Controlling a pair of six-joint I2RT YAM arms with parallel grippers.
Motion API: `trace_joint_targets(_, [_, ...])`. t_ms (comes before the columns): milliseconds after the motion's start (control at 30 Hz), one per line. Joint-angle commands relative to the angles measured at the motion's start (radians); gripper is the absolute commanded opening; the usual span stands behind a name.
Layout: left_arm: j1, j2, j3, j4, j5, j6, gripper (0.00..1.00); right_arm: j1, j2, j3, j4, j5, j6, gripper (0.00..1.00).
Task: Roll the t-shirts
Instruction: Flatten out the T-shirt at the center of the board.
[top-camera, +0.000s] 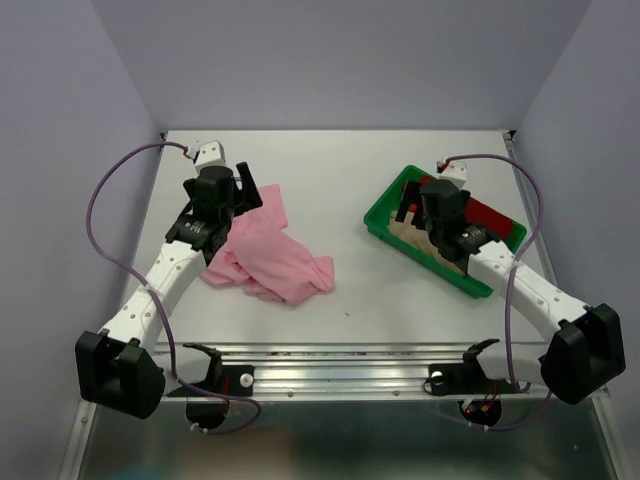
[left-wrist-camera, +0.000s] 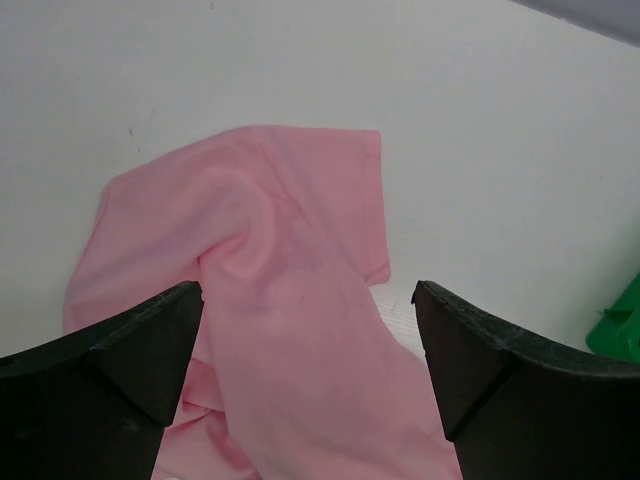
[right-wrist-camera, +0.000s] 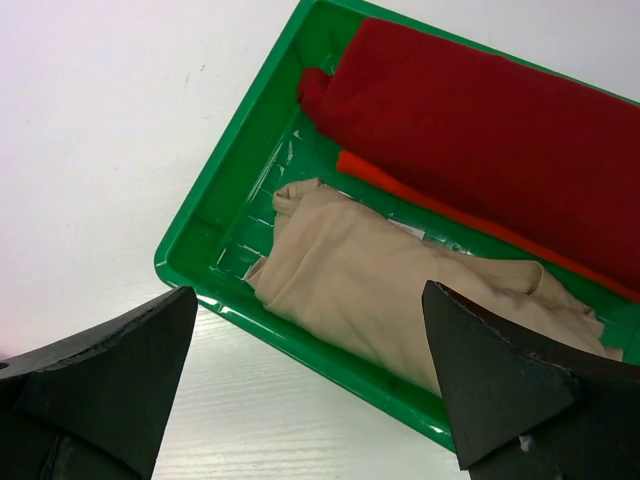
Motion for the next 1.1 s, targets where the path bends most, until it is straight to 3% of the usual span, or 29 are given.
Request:
trace_joint_targets(0, [-0.006, -0.03, 0.035, 0.022, -0.011, 0.01, 0.99, -0.002, -0.045, -0.015, 0.015, 0.021, 0.009, 1.0])
trace_joint_targets(433, [-0.011, -0.015, 0.037, 0.005, 0.007, 0.005, 0.99, -0.002, -0.068, -0.033, 0.019, -0.045, -0.009, 1.0])
trace_joint_targets(700, [-0.02, 0.058, 0.056, -0.071, -0.027, -0.027, 0.99, -0.002, -0.043, -0.035, 0.047, -0.227, -0.04, 1.0])
trace_joint_targets(833, [-0.02, 0.138, 0.095, -0.147, -0.044, -0.056, 0.99, 0.099, 0.029, 0.002, 0.051, -0.222, -0.043, 1.0])
trace_joint_targets(1067, [-0.019, 0.227, 0.122, -0.211, -0.08, -0.097, 0.99, 0.379, 0.208, 0.106, 0.039, -0.148, -0.054, 1.0])
